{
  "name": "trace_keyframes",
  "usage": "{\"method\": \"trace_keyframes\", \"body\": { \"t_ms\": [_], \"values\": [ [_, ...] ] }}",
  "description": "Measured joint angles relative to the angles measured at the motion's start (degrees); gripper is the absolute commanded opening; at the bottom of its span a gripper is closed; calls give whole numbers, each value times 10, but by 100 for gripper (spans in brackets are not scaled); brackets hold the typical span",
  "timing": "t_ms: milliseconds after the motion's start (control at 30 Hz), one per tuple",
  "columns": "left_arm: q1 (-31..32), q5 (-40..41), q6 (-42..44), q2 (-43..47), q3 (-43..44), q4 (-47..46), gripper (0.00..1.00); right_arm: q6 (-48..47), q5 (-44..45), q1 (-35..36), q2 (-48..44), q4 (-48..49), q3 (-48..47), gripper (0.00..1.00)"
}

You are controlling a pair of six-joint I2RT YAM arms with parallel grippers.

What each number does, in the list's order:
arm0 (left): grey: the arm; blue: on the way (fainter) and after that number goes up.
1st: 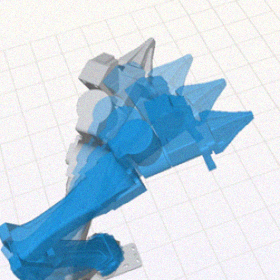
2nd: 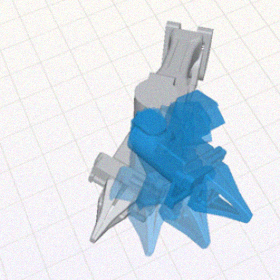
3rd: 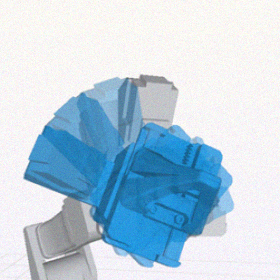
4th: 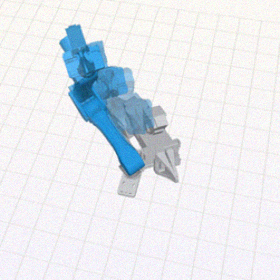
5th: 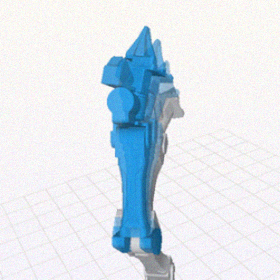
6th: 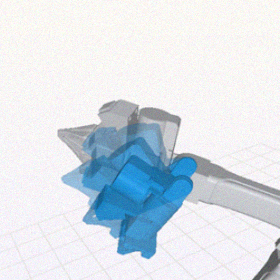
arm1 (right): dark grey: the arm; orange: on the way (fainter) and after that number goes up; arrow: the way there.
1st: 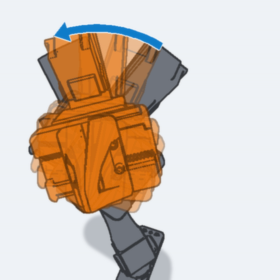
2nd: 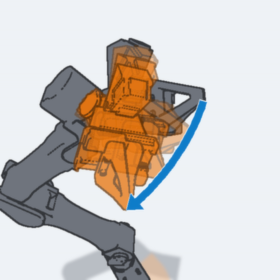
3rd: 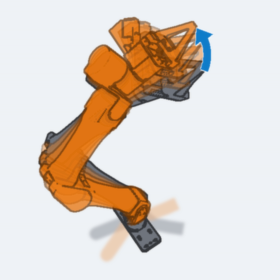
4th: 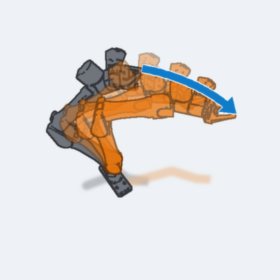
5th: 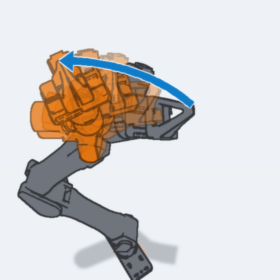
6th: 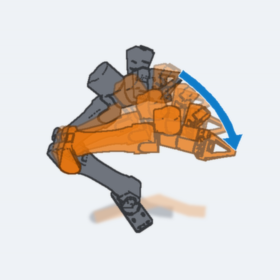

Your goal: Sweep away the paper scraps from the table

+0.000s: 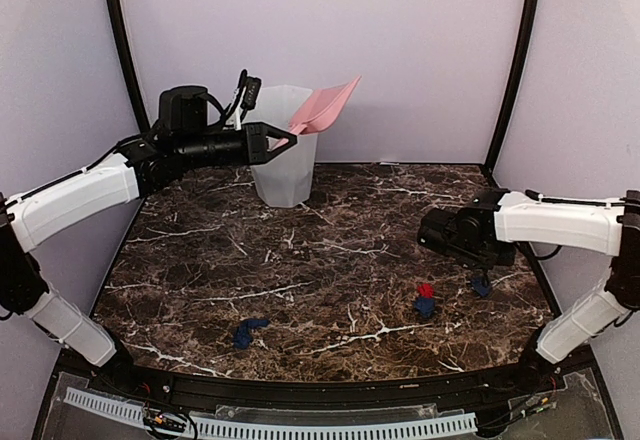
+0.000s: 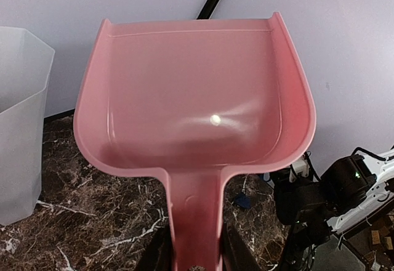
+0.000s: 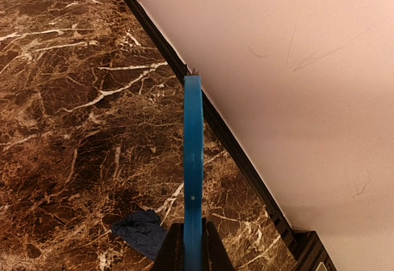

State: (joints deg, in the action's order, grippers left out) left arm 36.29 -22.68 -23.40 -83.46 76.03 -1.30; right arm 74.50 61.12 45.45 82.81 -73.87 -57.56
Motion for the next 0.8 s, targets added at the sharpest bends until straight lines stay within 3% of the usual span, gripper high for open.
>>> {"method": "trace_keyframes", "body": {
  "t_ms": [367, 800],
  "values": [
    [5, 13, 5, 23, -33, 1, 0, -193, -165, -75, -91, 195, 89, 0],
    [12, 24, 5, 35, -74, -3, 0, -293, -267, -83, -35, 311, 103, 0]
  ]
}}
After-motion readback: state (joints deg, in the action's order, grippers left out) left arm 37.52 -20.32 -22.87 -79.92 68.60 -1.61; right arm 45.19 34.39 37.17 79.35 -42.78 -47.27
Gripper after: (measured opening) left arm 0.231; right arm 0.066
